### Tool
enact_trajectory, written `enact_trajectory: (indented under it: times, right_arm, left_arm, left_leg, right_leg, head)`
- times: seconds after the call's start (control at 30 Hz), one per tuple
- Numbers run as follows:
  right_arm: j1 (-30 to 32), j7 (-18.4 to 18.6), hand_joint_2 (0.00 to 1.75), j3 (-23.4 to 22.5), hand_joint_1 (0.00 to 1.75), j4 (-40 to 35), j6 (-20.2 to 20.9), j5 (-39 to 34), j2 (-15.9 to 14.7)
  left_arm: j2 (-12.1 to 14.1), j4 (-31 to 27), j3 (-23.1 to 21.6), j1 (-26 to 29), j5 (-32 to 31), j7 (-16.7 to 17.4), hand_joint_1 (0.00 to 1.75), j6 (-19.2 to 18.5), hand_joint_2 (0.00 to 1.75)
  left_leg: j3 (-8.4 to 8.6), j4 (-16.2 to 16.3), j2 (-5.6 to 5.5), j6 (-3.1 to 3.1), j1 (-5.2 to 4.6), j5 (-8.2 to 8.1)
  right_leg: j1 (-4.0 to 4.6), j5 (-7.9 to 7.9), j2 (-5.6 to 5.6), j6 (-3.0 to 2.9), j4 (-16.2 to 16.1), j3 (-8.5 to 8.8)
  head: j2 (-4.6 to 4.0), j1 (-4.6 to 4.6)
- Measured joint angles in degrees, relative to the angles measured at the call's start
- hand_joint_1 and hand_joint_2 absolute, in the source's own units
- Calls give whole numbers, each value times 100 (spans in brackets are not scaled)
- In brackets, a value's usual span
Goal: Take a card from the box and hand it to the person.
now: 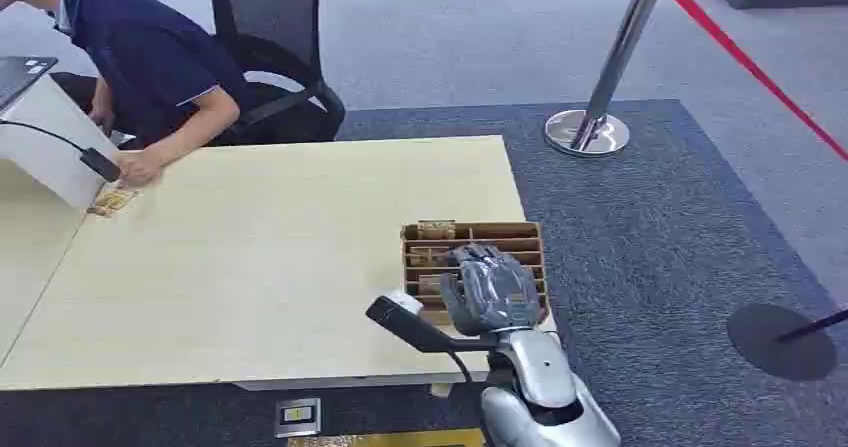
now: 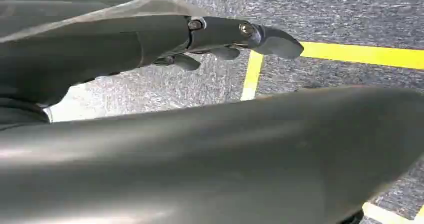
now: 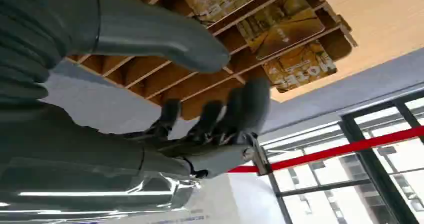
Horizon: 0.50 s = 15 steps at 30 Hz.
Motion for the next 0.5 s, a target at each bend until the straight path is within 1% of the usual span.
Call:
enact_trajectory:
  times: [0.07, 0.13, 0.5]
  right_arm:
    - [-45, -7, 175, 0, 131, 105, 2, 35, 20]
    - [-84, -9, 175, -2, 129, 201, 0, 50, 46]
    - [-278, 28, 175, -2, 133, 542, 20, 98, 153]
  left_arm:
    - [2, 0, -7, -1, -22, -18, 0, -24, 0]
    - [2, 0, -15, -6, -48, -24, 0, -35, 0]
    - [4, 0, -94, -43, -98, 37, 0, -44, 0]
  left_leg:
    - [0, 0, 0, -1, 0, 1]
    - [0, 0, 0, -2, 0, 1]
    - [0, 0, 0, -3, 0, 2]
  right_leg:
    - [0, 0, 0, 0, 0, 0]
    - [0, 1, 0, -2, 0, 0]
    - [0, 2, 0, -3, 0, 0]
  head:
    - [0, 0]
    - [0, -2]
    - [0, 0]
